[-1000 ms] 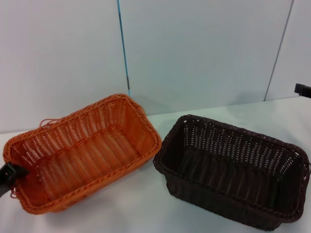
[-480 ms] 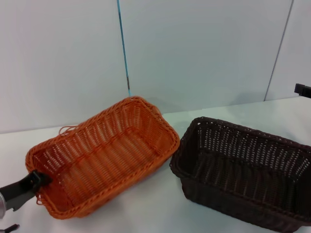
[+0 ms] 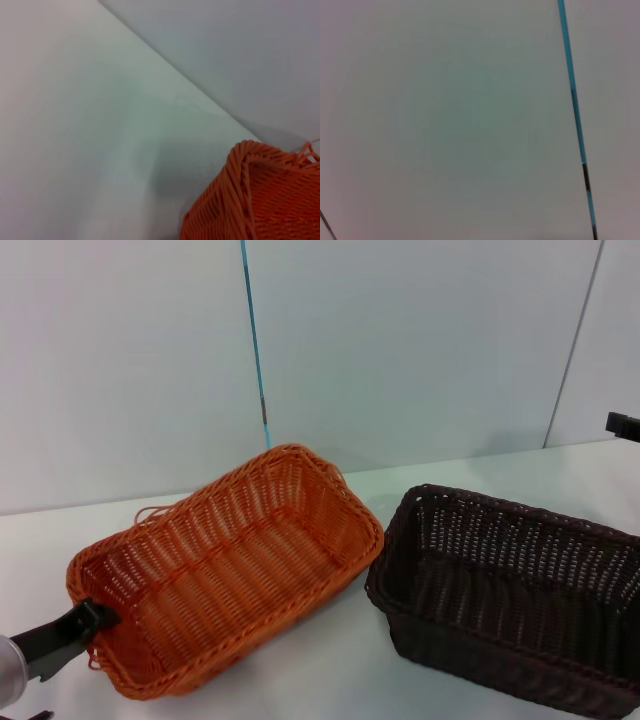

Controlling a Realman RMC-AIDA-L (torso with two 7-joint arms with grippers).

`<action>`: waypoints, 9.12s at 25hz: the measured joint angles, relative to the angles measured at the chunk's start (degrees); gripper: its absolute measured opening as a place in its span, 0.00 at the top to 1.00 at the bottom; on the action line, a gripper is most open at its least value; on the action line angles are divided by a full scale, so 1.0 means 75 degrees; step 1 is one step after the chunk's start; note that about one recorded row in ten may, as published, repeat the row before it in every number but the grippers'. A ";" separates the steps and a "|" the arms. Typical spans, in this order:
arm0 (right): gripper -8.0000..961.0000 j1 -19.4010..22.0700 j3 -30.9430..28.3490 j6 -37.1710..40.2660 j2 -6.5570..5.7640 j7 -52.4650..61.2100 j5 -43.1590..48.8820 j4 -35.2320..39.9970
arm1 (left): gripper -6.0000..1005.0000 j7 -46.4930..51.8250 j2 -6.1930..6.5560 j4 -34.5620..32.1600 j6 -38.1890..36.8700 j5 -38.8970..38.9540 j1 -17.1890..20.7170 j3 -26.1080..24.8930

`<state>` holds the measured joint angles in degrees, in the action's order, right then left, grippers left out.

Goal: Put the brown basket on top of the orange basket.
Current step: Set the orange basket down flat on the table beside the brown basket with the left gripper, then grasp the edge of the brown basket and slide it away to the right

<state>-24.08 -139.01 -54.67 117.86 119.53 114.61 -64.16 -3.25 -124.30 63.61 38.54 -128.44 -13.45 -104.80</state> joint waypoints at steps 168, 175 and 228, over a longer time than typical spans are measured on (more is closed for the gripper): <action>0.21 0.1498 0.1631 -0.0260 0.0198 0.1953 0.0297 -0.2774 | 0.15 -0.8240 0.0626 -0.1655 0.1763 0.4558 -0.1127 -0.4685; 0.22 0.2119 0.2100 -0.0403 0.0199 0.3634 0.1137 -0.3844 | 0.15 -0.8446 0.0643 -0.1673 0.1625 0.4564 -0.1155 -0.4769; 0.24 0.1479 0.1599 -0.2936 0.0122 0.6406 0.4079 -0.2905 | 0.15 -0.8618 0.0914 -0.1640 0.1623 0.4374 -0.1036 -0.4867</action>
<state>-12.98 -127.02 -76.69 118.78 167.57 145.20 -85.95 -67.88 -117.45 51.31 50.71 -95.64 -21.22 -141.30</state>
